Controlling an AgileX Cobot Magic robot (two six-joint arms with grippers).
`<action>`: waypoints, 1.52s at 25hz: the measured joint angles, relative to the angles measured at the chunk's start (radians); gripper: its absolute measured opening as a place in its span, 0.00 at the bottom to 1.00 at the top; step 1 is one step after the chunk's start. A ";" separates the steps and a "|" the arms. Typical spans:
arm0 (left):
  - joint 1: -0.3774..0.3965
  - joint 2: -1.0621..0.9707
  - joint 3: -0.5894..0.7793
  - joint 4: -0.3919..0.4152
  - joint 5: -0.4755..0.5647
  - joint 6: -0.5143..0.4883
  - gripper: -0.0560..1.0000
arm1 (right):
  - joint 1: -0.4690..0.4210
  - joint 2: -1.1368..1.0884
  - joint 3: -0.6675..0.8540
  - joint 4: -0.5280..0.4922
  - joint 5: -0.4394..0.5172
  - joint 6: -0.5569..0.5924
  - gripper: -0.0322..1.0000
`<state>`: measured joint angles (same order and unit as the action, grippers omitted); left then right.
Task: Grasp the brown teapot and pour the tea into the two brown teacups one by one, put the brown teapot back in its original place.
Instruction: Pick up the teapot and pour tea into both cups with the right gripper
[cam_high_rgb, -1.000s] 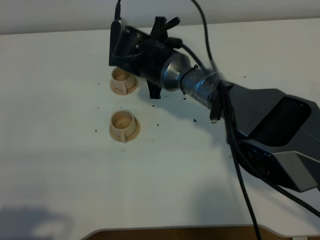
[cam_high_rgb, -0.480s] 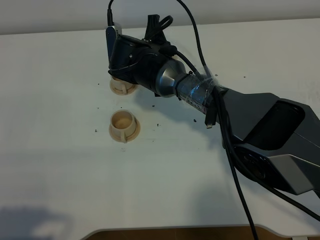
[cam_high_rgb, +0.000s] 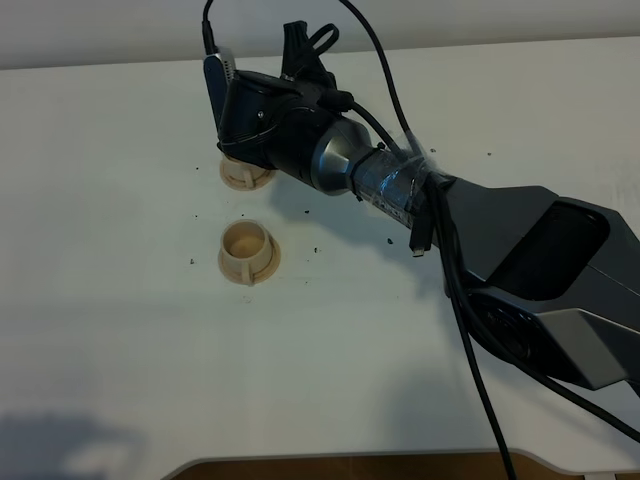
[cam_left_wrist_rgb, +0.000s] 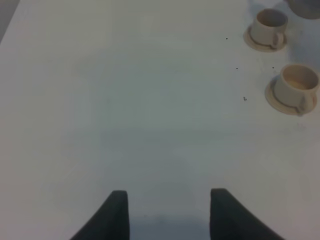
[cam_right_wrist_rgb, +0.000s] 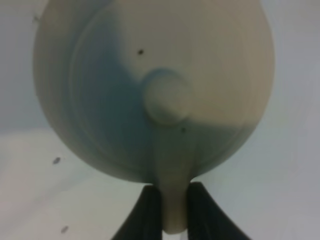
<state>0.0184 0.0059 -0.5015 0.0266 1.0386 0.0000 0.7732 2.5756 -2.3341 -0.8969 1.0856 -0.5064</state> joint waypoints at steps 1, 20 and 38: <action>0.000 0.000 0.000 0.000 0.000 0.000 0.42 | 0.002 0.000 0.000 -0.005 0.000 -0.001 0.16; 0.000 0.000 0.000 0.000 0.000 0.000 0.42 | 0.025 0.000 0.000 -0.026 -0.009 -0.050 0.16; 0.000 0.000 0.000 0.000 0.000 0.000 0.42 | 0.033 0.040 0.000 -0.120 -0.007 -0.059 0.16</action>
<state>0.0184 0.0059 -0.5015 0.0266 1.0386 0.0000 0.8067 2.6159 -2.3341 -1.0173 1.0789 -0.5652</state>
